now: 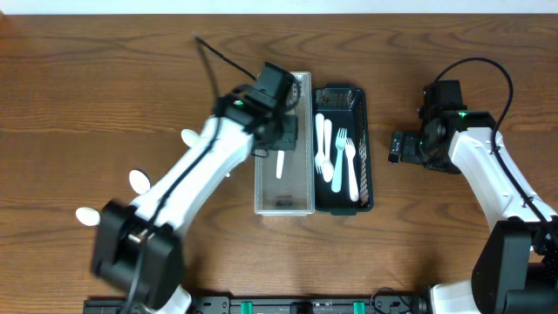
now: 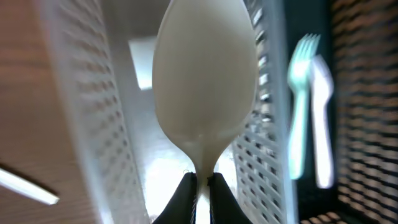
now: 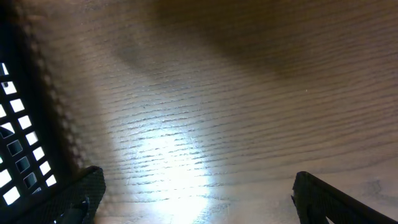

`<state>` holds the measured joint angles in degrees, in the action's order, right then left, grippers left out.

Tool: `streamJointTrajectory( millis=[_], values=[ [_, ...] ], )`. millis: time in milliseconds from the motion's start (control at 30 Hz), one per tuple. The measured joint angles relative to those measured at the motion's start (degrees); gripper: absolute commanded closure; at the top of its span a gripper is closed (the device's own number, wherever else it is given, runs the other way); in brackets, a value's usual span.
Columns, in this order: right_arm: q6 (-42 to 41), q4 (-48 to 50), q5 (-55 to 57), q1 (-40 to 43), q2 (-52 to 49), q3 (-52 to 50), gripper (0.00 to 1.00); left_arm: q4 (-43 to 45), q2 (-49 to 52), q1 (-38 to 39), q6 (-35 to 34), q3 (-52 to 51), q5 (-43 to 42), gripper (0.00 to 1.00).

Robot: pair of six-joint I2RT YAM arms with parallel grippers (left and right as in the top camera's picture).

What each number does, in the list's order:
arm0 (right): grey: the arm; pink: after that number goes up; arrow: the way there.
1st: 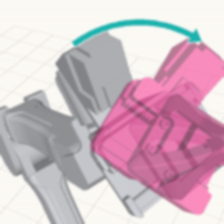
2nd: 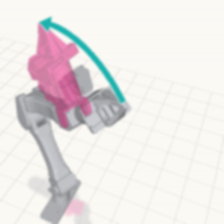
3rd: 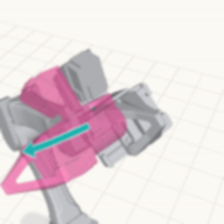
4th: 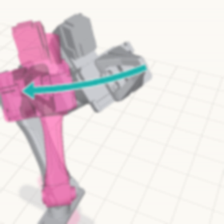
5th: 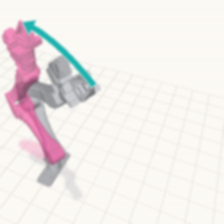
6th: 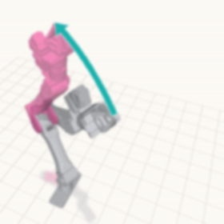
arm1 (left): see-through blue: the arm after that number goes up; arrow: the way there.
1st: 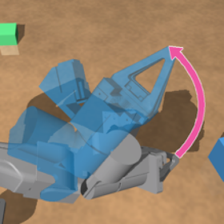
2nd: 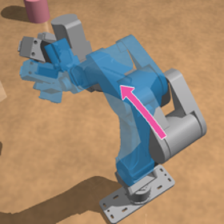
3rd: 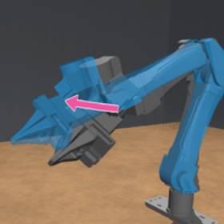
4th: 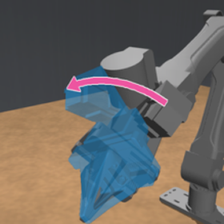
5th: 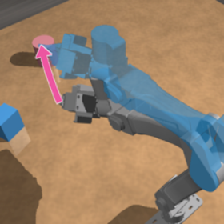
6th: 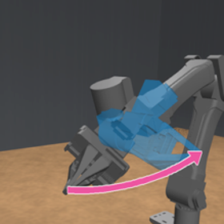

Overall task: Pack container
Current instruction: 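Carry the spoon into the white basket and release, then move left gripper back over the next white spoon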

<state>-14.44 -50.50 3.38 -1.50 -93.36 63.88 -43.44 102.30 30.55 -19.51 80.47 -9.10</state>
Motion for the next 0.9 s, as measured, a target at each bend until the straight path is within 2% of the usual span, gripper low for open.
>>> streamJointTrajectory(
  millis=[100,133,167,200,267,400,600,767,867,900],
  values=[
    [0.0,0.0,0.0,0.0,0.0,0.0,0.01,0.0,4.3,1.2,0.0,-0.2,0.0,0.94],
    [0.0,0.0,-0.1,0.0,0.0,0.0,0.01,0.0,5.4,1.6,-0.1,-0.3,0.0,0.87],
    [0.0,0.0,-0.1,0.0,0.0,0.0,0.01,0.0,5.9,1.8,-0.1,-0.3,0.0,0.71],
    [0.0,0.0,-0.2,0.0,0.0,0.0,0.01,0.0,6.3,2.1,0.2,-0.3,0.0,0.62],
    [0.0,0.0,-0.2,0.0,0.0,0.0,0.01,0.0,6.1,2.3,-0.2,-0.3,0.0,0.53],
    [0.0,0.0,-0.2,0.0,0.0,0.0,0.01,-1.5,5.2,2.3,0.3,0.2,0.0,0.48],
    [0.0,-0.2,-0.2,0.0,0.0,0.0,0.01,-6.7,0.0,1.7,1.7,4.6,2.4,0.47],
    [0.0,-0.2,-0.2,0.0,0.0,0.0,0.01,-8.5,-9.8,-5.4,-3.0,6.8,5.4,0.47],
    [0.0,-0.2,-0.2,0.0,0.0,0.0,0.01,-9.6,-12.2,-12.0,-7.5,7.4,6.6,0.33],
    [0.0,-0.2,-0.2,0.0,0.0,0.0,0.01,-9.7,-12.2,-14.7,-9.8,7.4,7.1,0.31]
  ],
)
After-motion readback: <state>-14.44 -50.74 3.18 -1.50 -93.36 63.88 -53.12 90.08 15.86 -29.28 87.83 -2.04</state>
